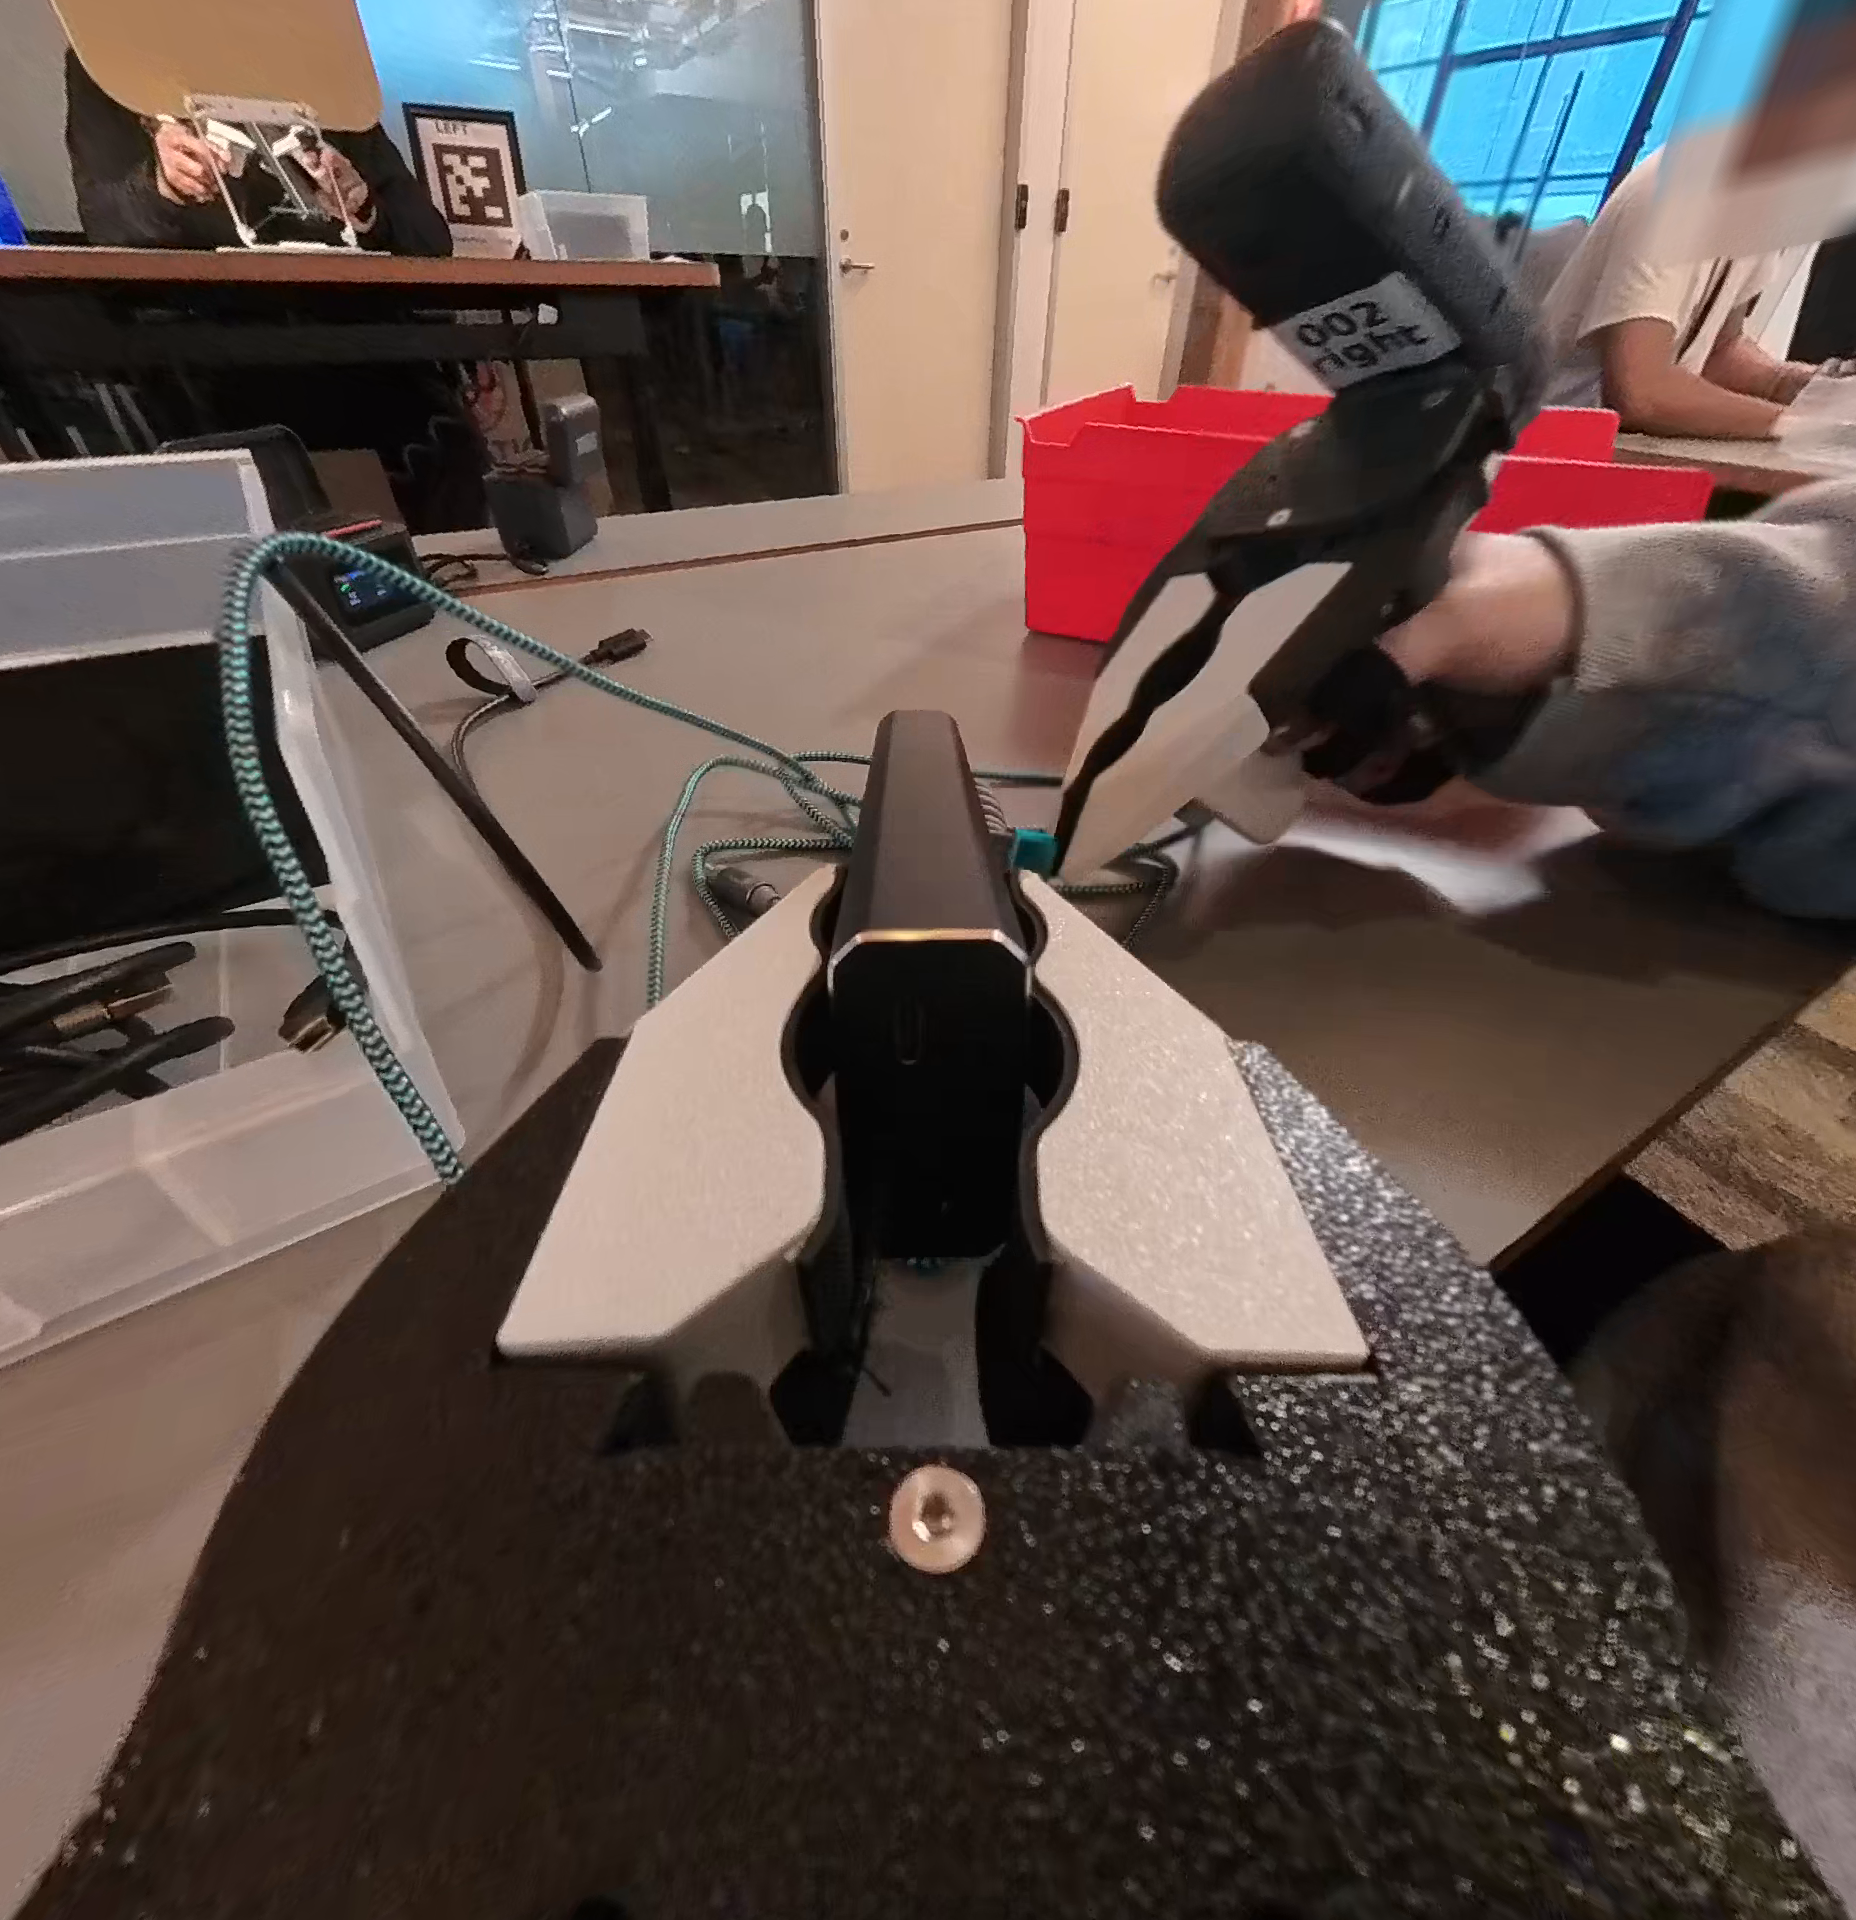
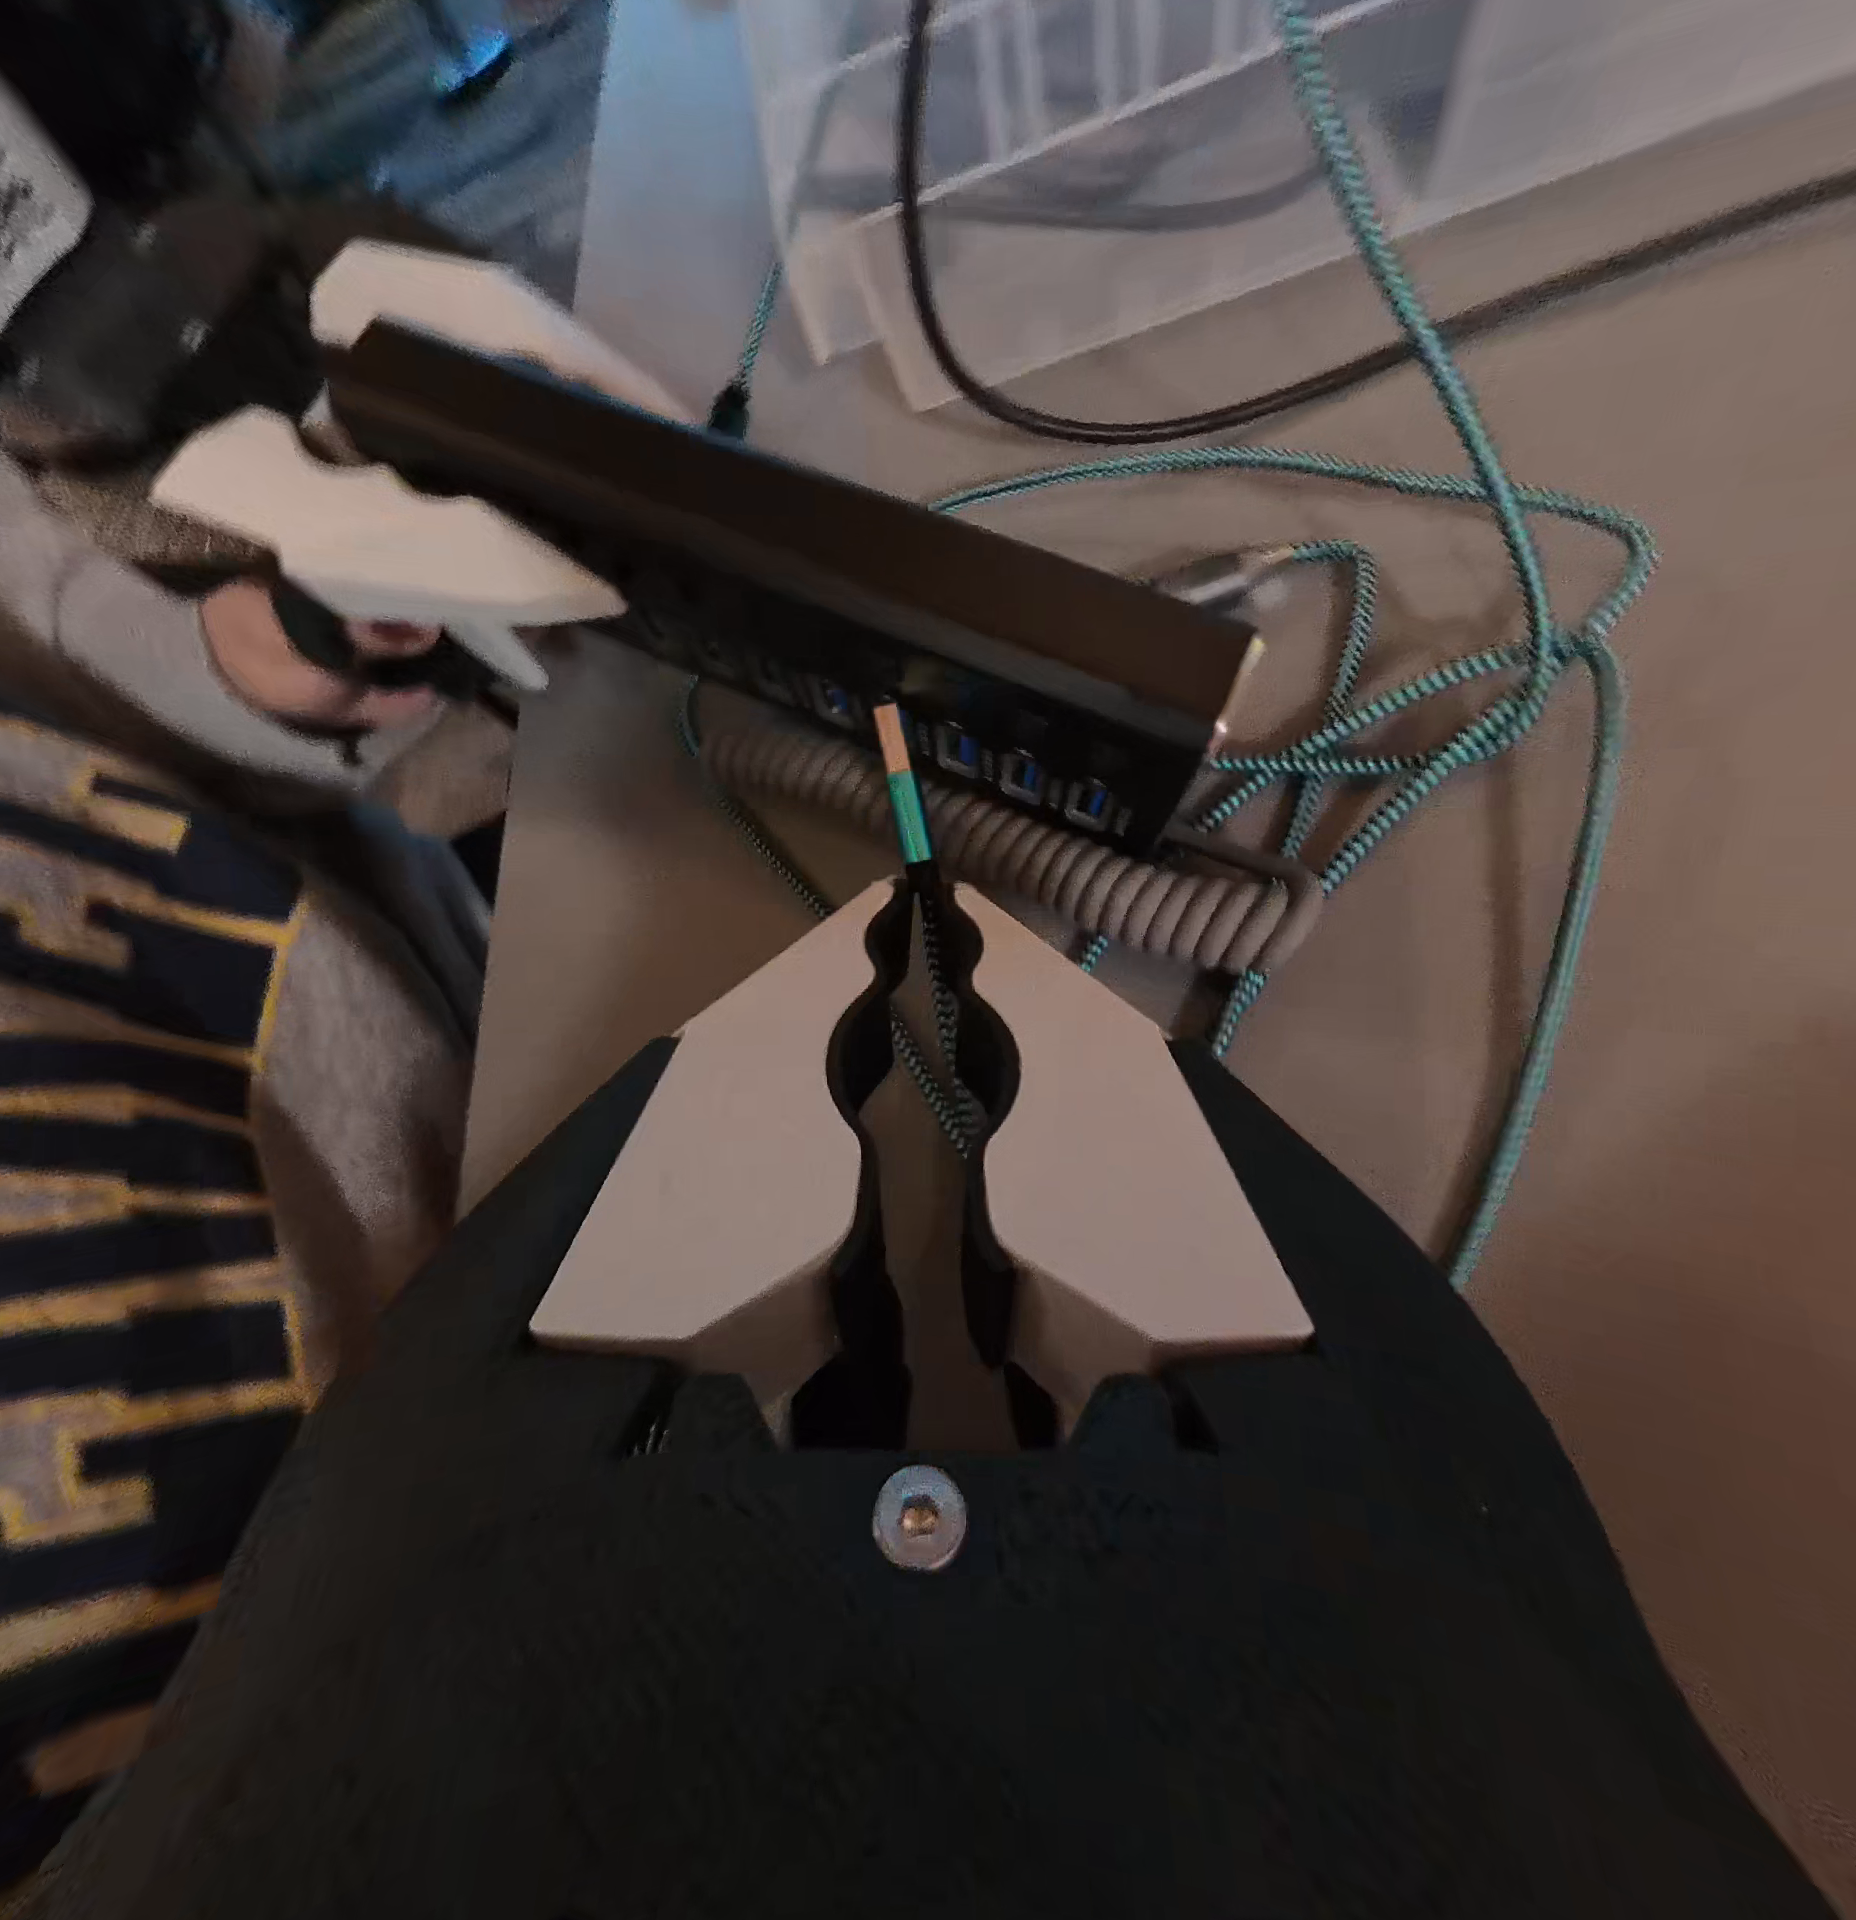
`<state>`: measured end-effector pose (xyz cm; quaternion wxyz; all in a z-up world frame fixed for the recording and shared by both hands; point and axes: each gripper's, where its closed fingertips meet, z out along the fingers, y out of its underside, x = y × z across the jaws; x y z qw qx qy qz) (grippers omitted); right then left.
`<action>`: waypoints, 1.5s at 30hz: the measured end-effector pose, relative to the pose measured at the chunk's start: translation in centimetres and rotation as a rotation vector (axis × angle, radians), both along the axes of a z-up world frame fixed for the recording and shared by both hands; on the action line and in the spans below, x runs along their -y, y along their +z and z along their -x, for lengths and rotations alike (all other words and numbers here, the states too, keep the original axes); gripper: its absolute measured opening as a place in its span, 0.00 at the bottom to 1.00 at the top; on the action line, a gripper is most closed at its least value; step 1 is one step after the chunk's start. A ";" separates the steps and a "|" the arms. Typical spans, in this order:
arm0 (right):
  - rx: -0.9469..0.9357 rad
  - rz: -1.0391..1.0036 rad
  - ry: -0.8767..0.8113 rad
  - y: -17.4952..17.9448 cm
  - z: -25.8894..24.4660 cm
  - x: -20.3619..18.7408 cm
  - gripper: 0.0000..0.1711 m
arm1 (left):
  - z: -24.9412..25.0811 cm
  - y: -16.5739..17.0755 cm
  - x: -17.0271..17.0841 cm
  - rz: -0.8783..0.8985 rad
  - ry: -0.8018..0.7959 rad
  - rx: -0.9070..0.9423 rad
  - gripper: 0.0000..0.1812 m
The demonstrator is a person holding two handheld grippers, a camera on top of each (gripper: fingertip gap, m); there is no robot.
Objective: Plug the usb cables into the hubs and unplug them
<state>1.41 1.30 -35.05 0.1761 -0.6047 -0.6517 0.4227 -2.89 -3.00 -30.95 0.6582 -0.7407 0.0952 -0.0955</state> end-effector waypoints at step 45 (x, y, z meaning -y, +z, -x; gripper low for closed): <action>0.091 0.216 -0.378 -0.8 -0.4 0.3 0.02 | -0.9 0.1 0.3 -0.057 0.011 -0.171 0.15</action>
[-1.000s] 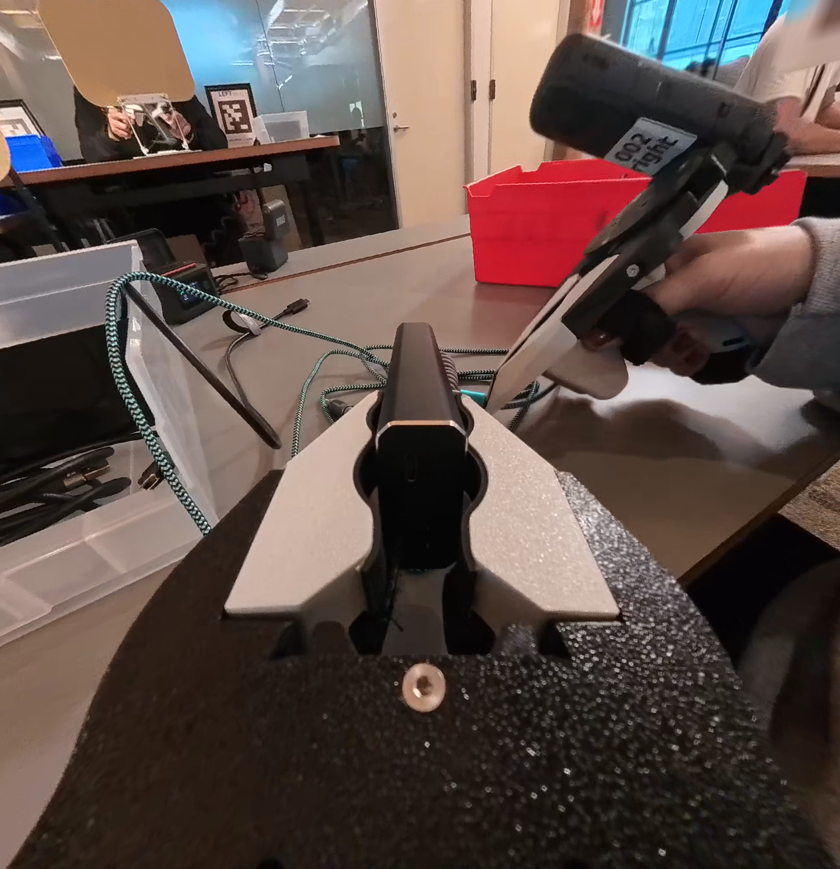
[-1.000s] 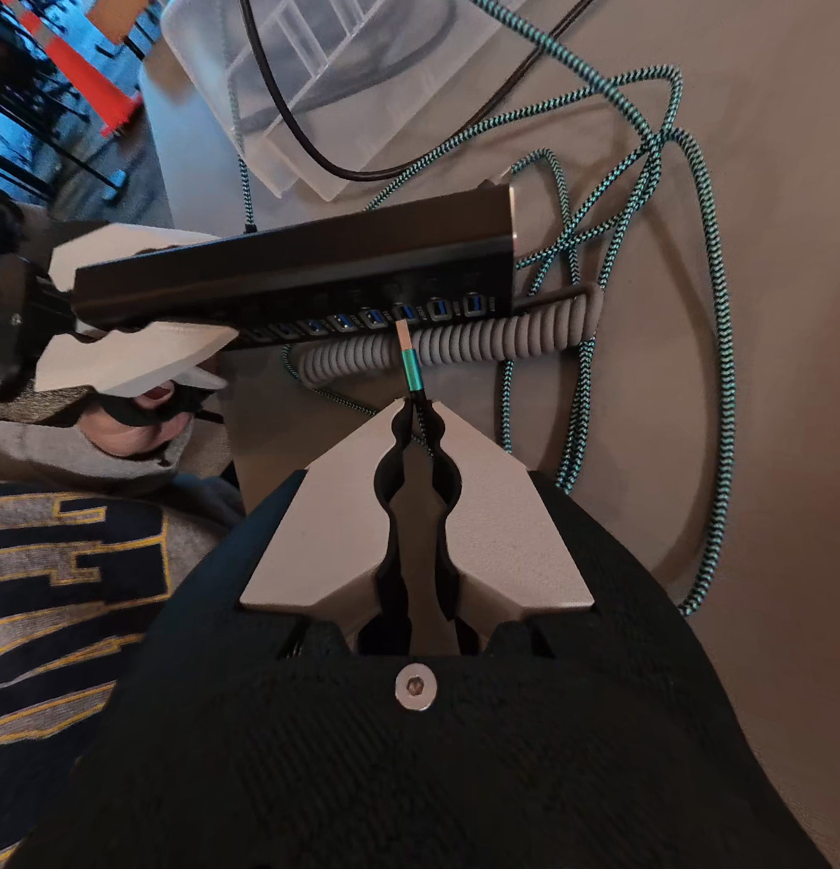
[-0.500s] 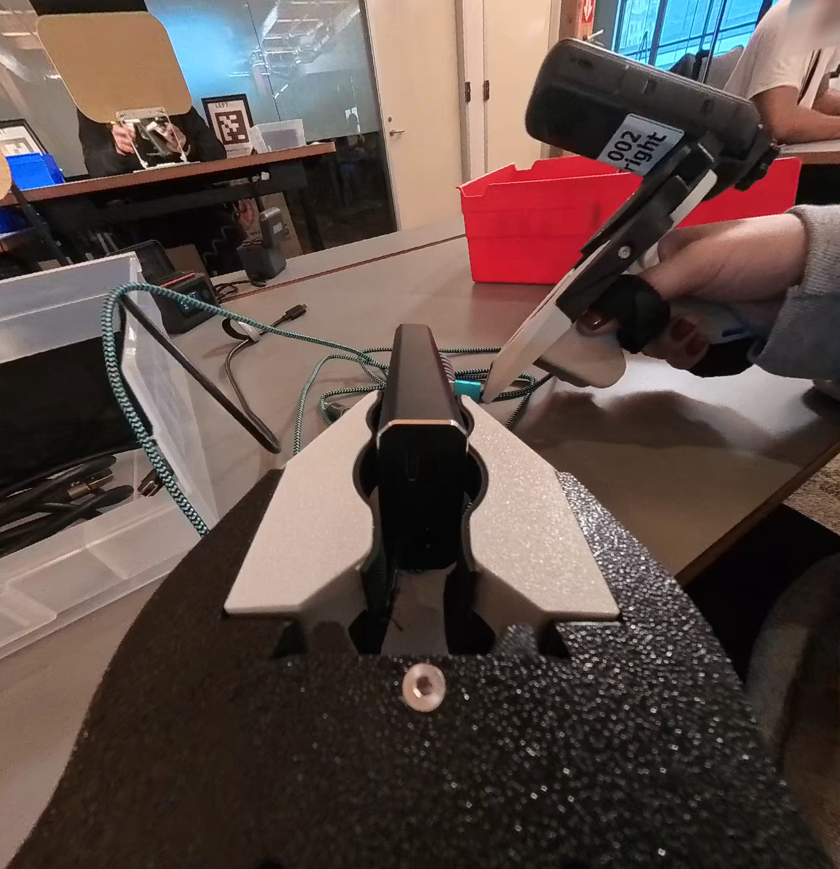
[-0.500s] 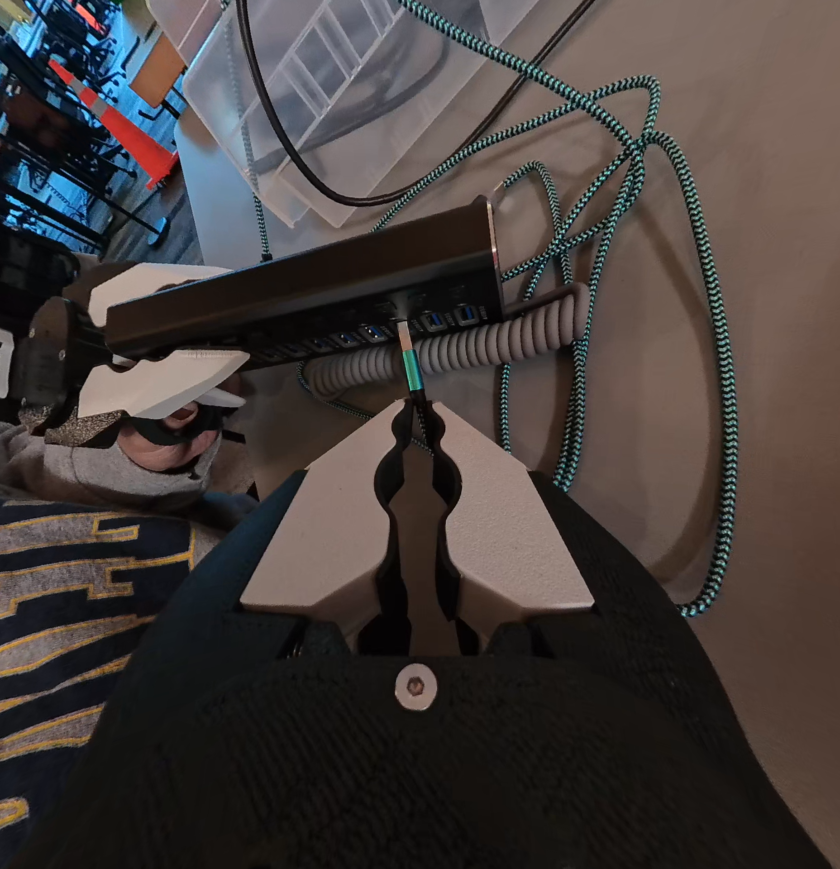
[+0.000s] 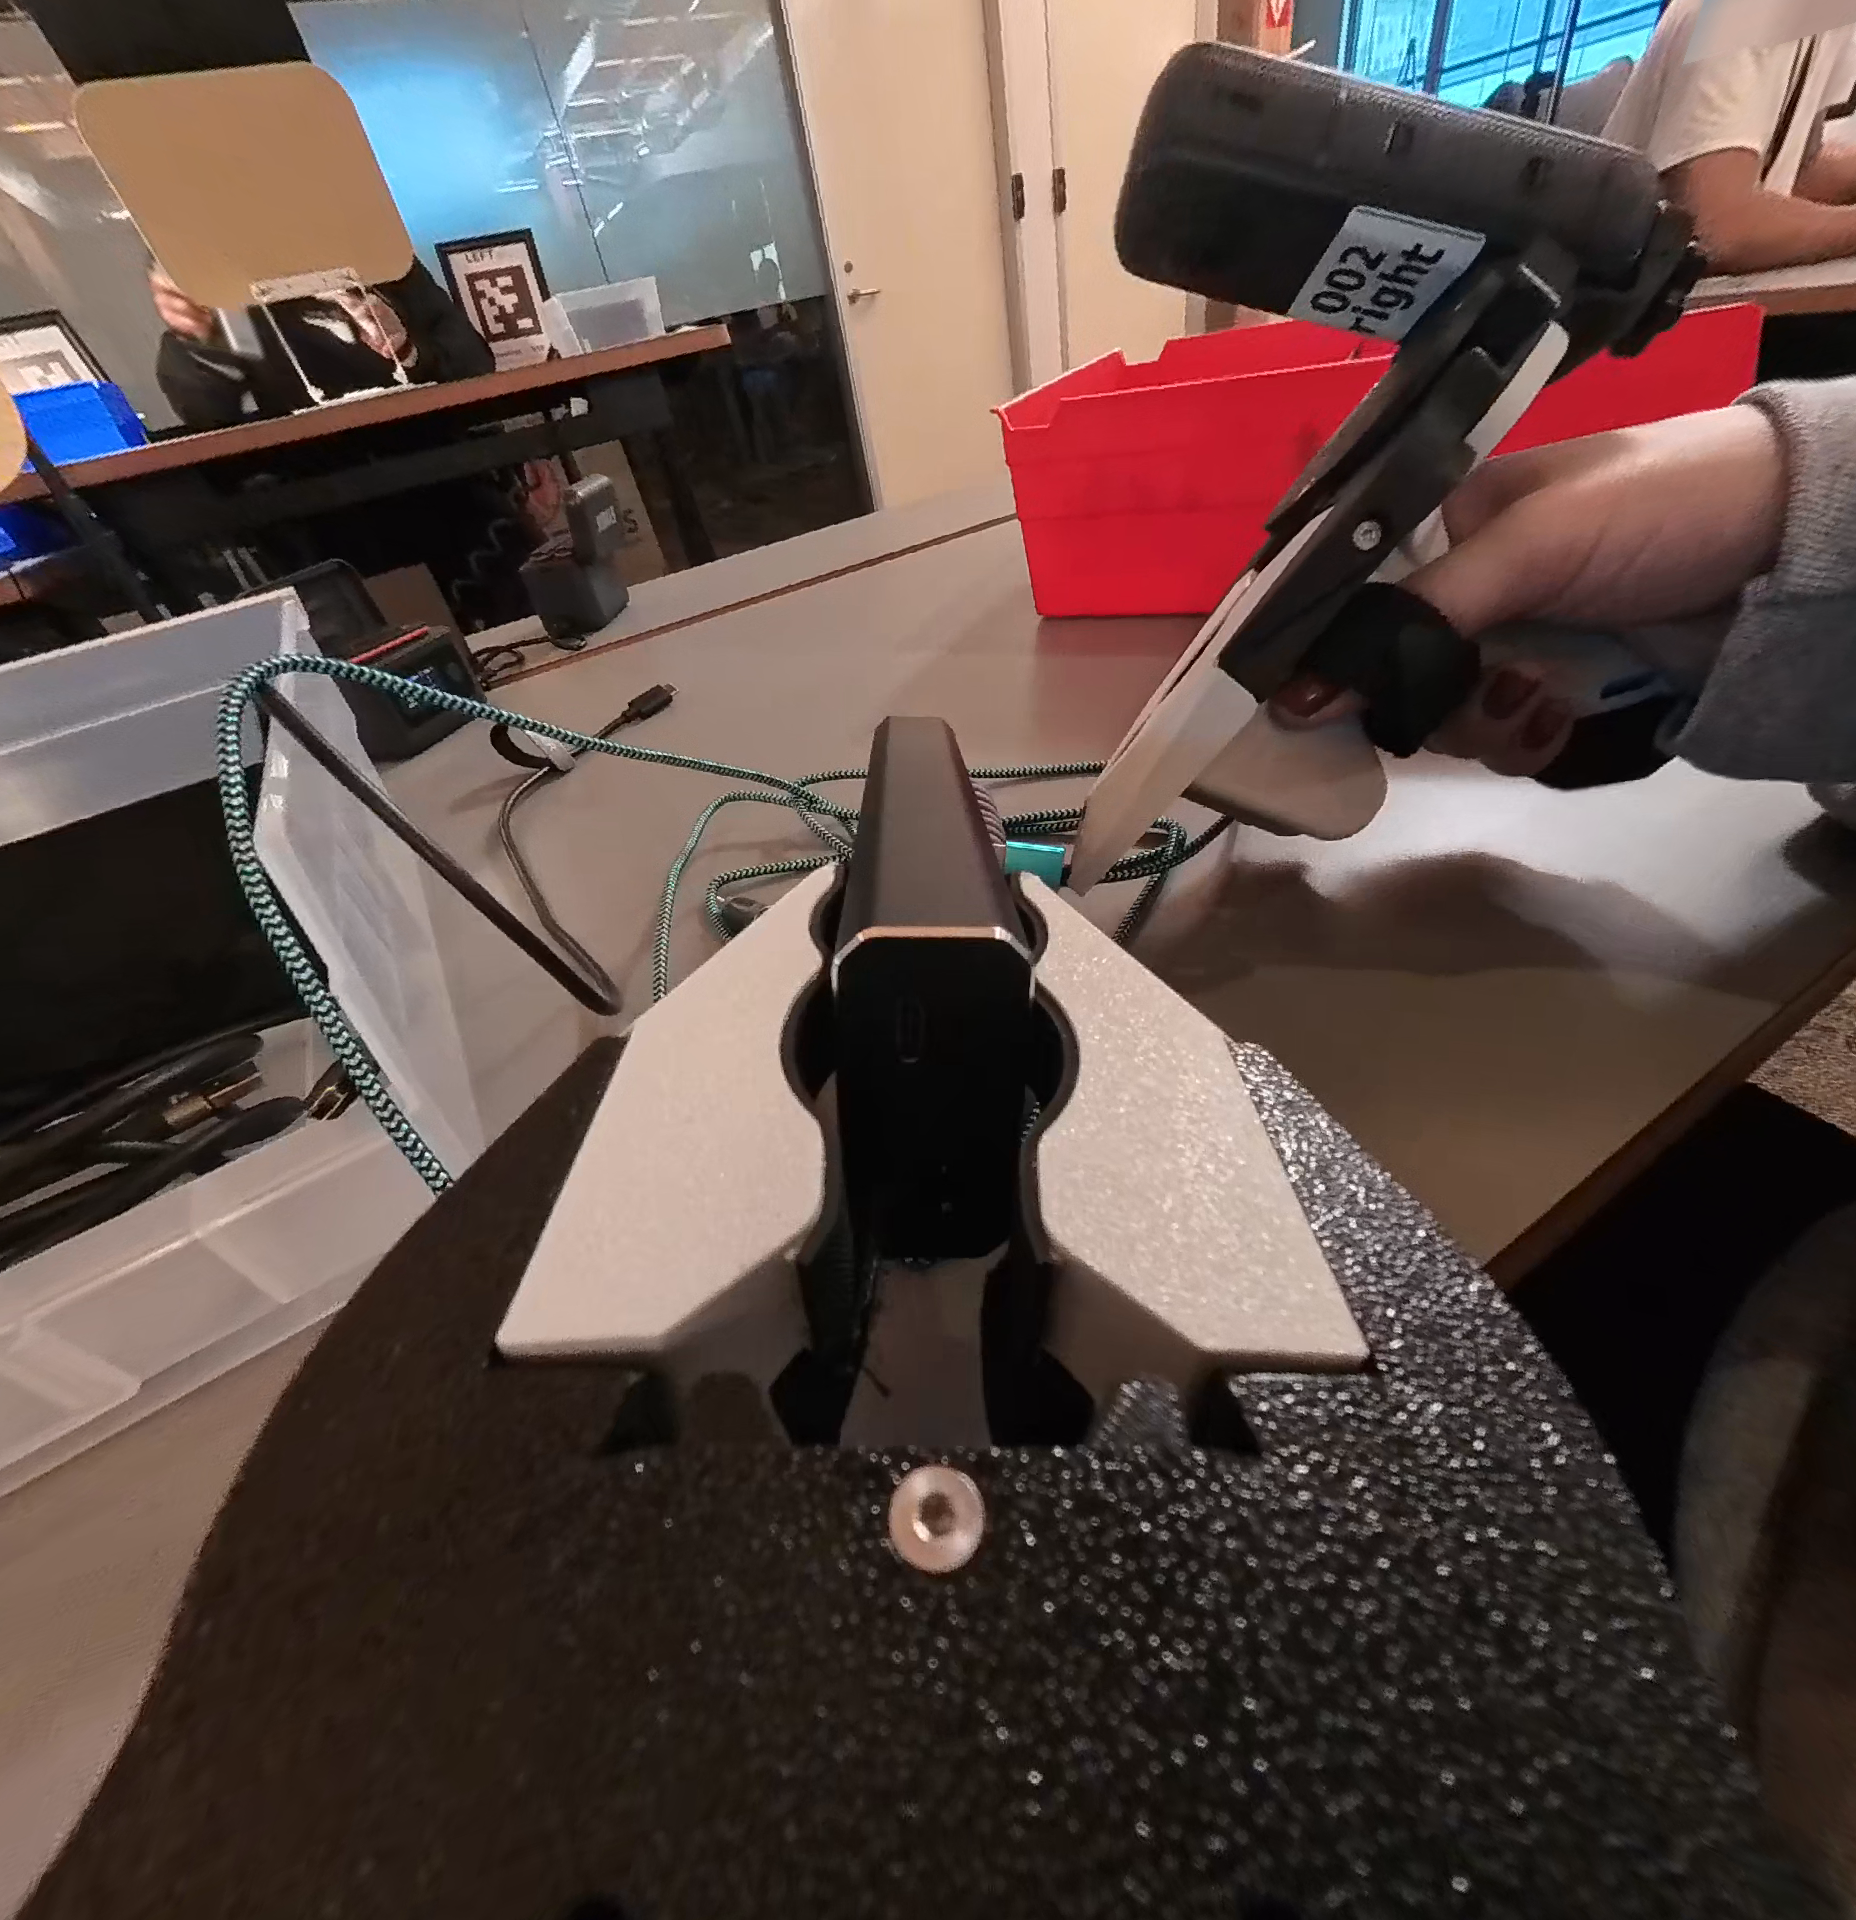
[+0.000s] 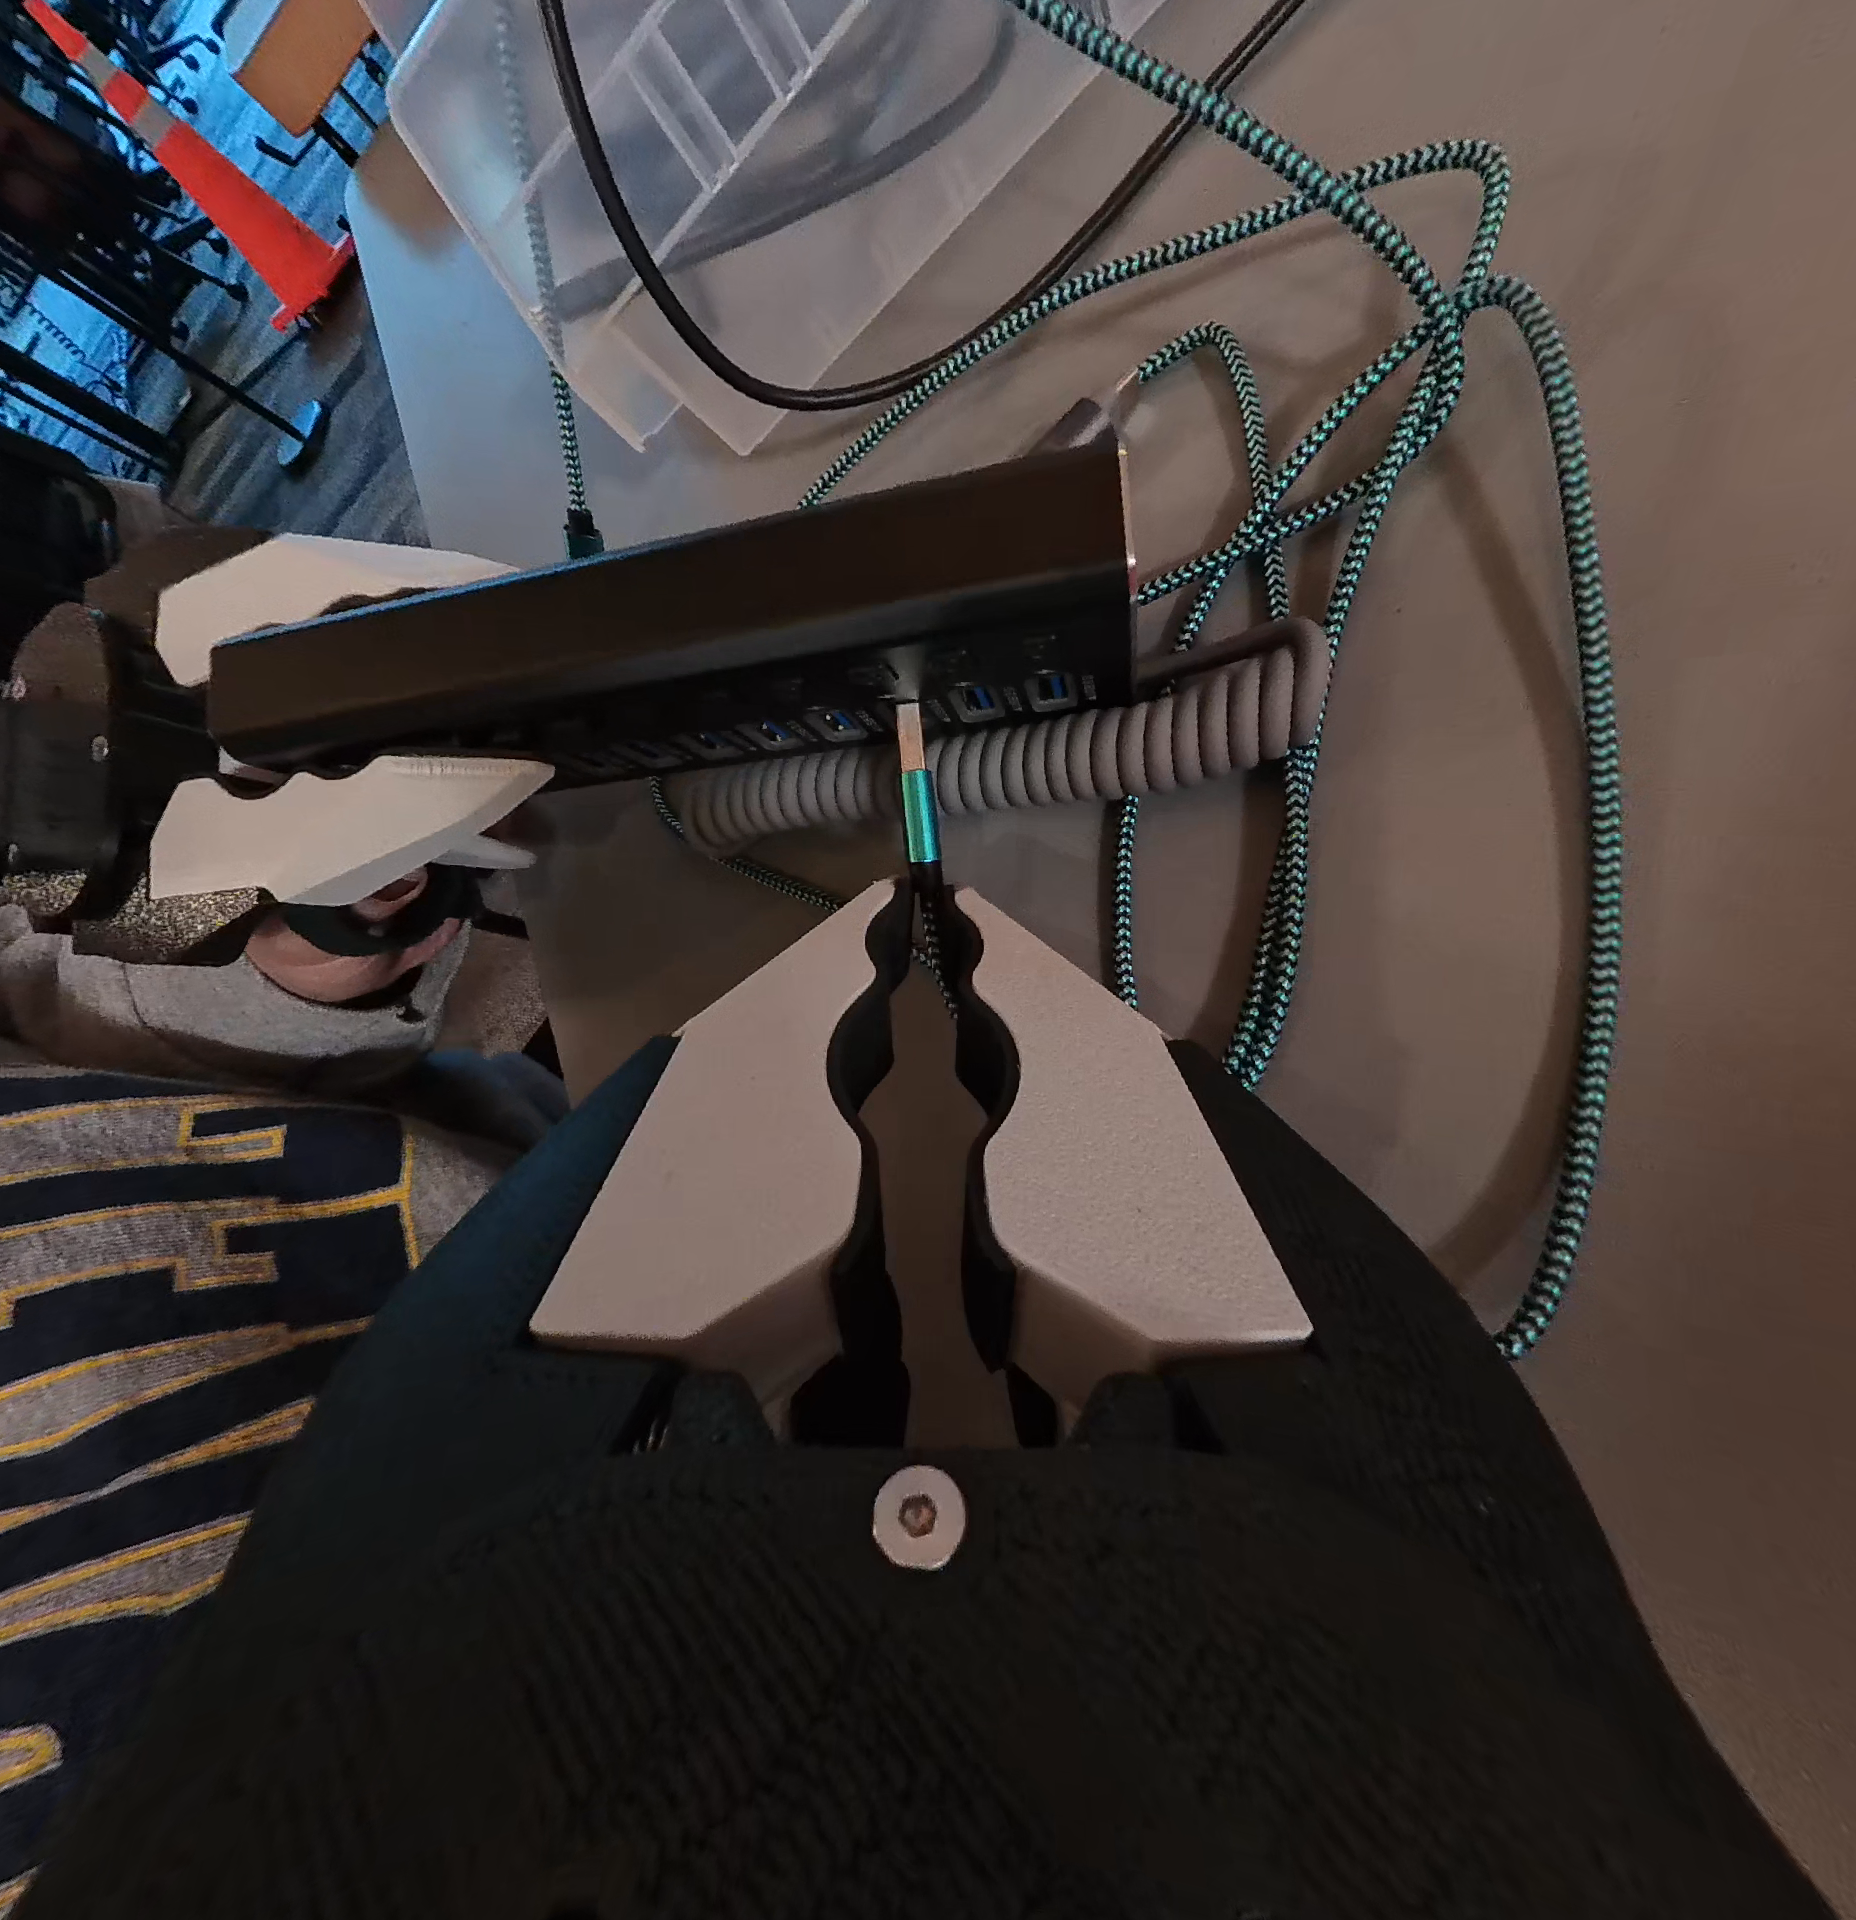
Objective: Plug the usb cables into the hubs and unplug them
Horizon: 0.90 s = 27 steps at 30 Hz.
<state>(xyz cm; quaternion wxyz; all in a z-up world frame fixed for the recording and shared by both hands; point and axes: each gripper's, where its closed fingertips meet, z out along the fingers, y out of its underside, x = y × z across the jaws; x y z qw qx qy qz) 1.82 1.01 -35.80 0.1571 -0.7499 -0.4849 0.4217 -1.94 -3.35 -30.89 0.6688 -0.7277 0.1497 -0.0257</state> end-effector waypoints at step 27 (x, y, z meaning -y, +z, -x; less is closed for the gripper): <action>-0.040 0.015 0.029 1.1 -0.3 0.1 0.01 | 0.0 0.1 0.1 -0.001 -0.014 0.001 0.15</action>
